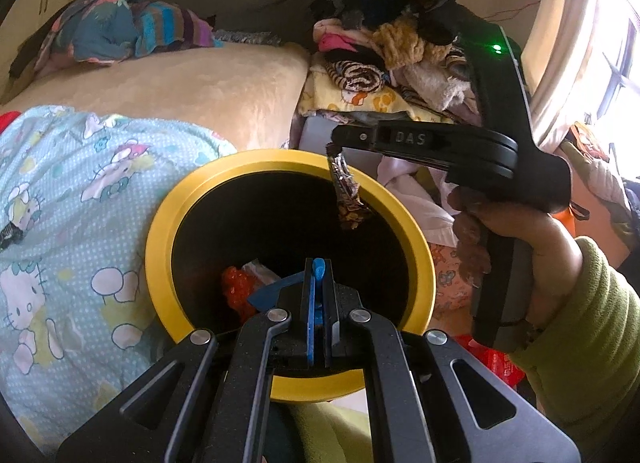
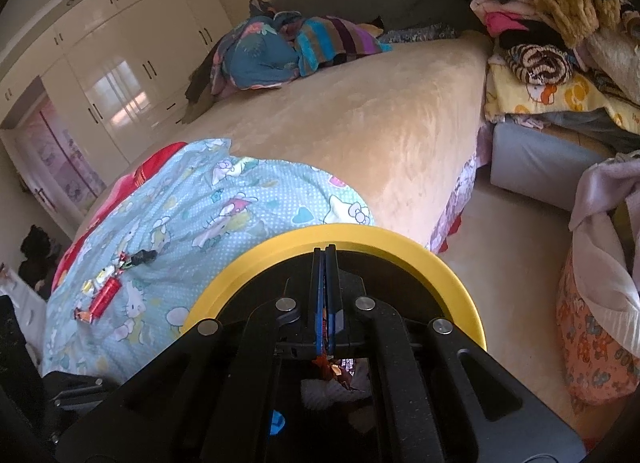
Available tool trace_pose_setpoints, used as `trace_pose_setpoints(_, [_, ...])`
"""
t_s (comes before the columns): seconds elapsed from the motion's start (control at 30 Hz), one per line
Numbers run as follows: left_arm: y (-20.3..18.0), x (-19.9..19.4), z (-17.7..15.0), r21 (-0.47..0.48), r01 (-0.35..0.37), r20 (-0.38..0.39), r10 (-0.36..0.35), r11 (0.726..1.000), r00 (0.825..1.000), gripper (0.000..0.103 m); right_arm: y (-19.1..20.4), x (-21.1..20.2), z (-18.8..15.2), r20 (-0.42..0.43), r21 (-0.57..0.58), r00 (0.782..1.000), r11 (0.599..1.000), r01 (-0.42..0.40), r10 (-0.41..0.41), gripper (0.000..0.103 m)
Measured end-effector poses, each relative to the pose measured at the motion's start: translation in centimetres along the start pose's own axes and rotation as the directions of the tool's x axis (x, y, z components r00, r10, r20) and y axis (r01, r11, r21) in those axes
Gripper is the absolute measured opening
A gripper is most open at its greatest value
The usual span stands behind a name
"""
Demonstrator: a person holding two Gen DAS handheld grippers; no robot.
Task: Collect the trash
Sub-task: 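Open both tools to drop the wrapper and glove into the bin, then move both tools back over the remaining wrappers on the duvet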
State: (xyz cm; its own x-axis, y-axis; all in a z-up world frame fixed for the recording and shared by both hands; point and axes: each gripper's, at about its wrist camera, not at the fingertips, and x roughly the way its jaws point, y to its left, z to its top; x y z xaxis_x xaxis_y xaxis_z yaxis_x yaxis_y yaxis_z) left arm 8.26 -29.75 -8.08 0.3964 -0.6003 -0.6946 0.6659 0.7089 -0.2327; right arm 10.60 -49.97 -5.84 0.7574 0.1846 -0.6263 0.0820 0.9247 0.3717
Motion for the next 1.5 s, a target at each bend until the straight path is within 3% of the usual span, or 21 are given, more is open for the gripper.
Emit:
trace_pose_setpoints(0.03, [0.3, 0.2, 0.0, -0.011, -0.014, -0.009, 0.014, 1.0, 1.0, 0.008, -0.1, 0.2, -0.1, -0.008, 0.007, 1.0, 1.0, 0.003, -0.003, 0.004])
trace_pose_setpoints(0.1, [0.7, 0.3, 0.0, -0.029, -0.04, -0.012, 0.04, 0.999, 0.999, 0.042, -0.3, 0.5, -0.1, -0.026, 0.012, 1.0, 1.0, -0.006, 0.006, 0.021])
trace_pose_setpoints(0.13, [1.0, 0.1, 0.0, -0.04, -0.05, -0.008, 0.05, 0.998, 0.999, 0.067, -0.3, 0.5, -0.2, -0.027, 0.009, 1.0, 1.0, -0.003, 0.004, 0.028])
trace_pose_setpoints(0.2, [1.5, -0.6, 0.0, -0.066, -0.061, 0.017, 0.063, 0.996, 0.998, 0.072, -0.1, 0.5, -0.2, -0.021, -0.004, 1.0, 1.0, 0.016, -0.017, 0.042])
trace_pose_setpoints(0.27, [1.7, -1.2, 0.3, -0.066, -0.098, 0.037, 0.1, 0.993, 0.994, 0.093, 0.1, 0.3, -0.2, -0.009, -0.007, 1.0, 1.0, 0.029, -0.029, 0.05])
trace_pose_setpoints(0.43, [2.7, -3.3, 0.5, -0.107, -0.133, 0.08, 0.142, 0.985, 0.987, 0.096, 0.7, -0.2, -0.1, 0.009, -0.013, 0.999, 0.999, 0.041, -0.041, 0.066])
trace_pose_setpoints(0.63, [3.7, -5.9, 0.7, -0.135, -0.191, 0.136, 0.209, 0.972, 0.968, 0.096, 2.2, -0.9, 0.3, 0.033, -0.026, 0.999, 0.999, 0.037, -0.036, 0.075])
trace_pose_setpoints(1.13, [6.8, -12.3, 0.7, -0.231, -0.288, 0.246, 0.342, 0.929, 0.907, 0.096, 7.6, -2.0, 0.2, 0.044, -0.101, 0.999, 0.995, -0.024, 0.028, 0.077])
trace_pose_setpoints(1.23, [7.4, -13.6, 0.6, -0.249, -0.322, 0.263, 0.384, 0.913, 0.885, 0.096, 8.4, -2.1, 0.0, 0.044, -0.112, 0.998, 0.993, -0.031, 0.036, 0.077])
trace_pose_setpoints(1.5, [9.4, -16.3, 0.0, -0.303, -0.355, 0.288, 0.44, 0.884, 0.85, 0.096, 10.9, -2.1, -0.5, 0.032, -0.138, 0.998, 0.989, -0.056, 0.061, 0.077])
